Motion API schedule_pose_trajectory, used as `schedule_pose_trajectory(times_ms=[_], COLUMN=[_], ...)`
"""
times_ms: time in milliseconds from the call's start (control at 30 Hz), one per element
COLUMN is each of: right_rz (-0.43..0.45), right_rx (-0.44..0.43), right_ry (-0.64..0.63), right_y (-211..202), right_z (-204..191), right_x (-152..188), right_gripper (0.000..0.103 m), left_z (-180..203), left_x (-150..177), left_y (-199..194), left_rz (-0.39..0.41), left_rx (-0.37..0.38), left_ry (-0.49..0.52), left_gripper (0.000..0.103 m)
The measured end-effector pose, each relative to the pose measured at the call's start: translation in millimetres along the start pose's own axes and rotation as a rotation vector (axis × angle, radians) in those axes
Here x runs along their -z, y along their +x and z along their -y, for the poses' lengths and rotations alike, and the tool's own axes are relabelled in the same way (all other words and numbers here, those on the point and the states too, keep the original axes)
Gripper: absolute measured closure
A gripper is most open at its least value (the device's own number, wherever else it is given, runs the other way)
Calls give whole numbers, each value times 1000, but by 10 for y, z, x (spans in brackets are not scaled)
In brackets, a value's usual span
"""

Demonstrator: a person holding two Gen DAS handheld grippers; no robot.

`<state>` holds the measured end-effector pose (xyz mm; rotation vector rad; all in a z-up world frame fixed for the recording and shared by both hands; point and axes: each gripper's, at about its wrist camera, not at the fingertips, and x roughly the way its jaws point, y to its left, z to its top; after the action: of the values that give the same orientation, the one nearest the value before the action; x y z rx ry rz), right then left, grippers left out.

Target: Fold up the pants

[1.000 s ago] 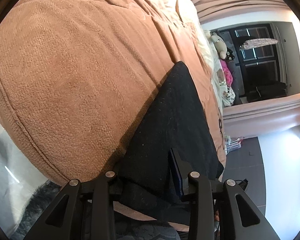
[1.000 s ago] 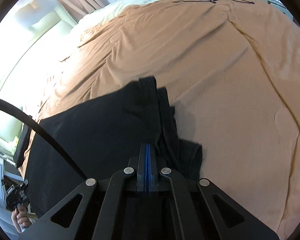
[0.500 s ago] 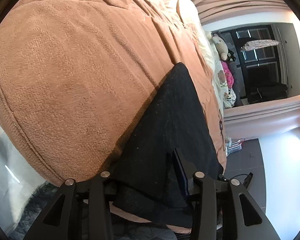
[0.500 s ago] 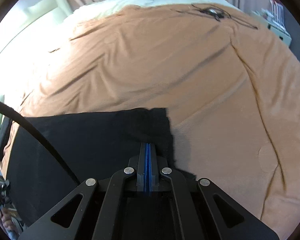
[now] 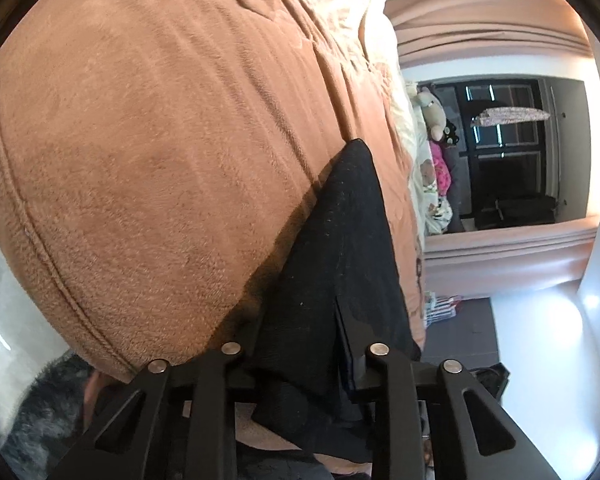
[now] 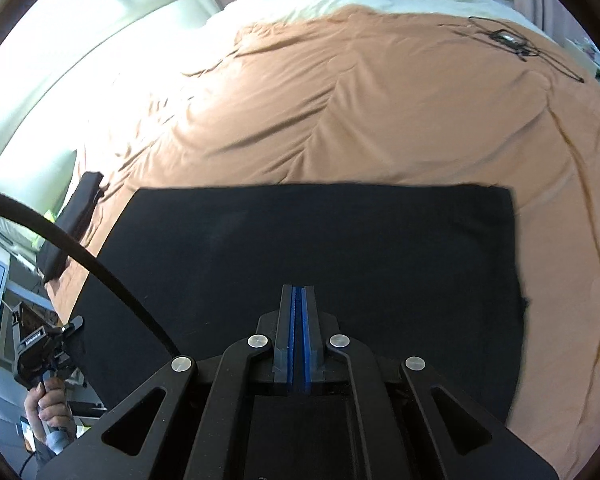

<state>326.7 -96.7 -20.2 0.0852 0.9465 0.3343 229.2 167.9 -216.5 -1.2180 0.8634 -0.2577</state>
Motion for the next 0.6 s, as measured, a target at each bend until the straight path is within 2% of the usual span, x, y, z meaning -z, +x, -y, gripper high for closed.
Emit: schedule_pose_trajectory(times_ms=[200,433,600], right_rz=[-30,-67,-128], right_rx=[-36,-72,-76], right_ry=[-20,-55,-72], right_y=[223,602,816], right_z=[-290,-572,-745], right_x=[77,84,200], right_gripper=[103,103,103], left_z=[12,11,29], left_x=[41,86,101], left_y=[-57,-147,-178], left_rz=[9,27,35], left_rx=[26,53,32], left_ry=[9,-2,27], left_gripper=[84,84,84])
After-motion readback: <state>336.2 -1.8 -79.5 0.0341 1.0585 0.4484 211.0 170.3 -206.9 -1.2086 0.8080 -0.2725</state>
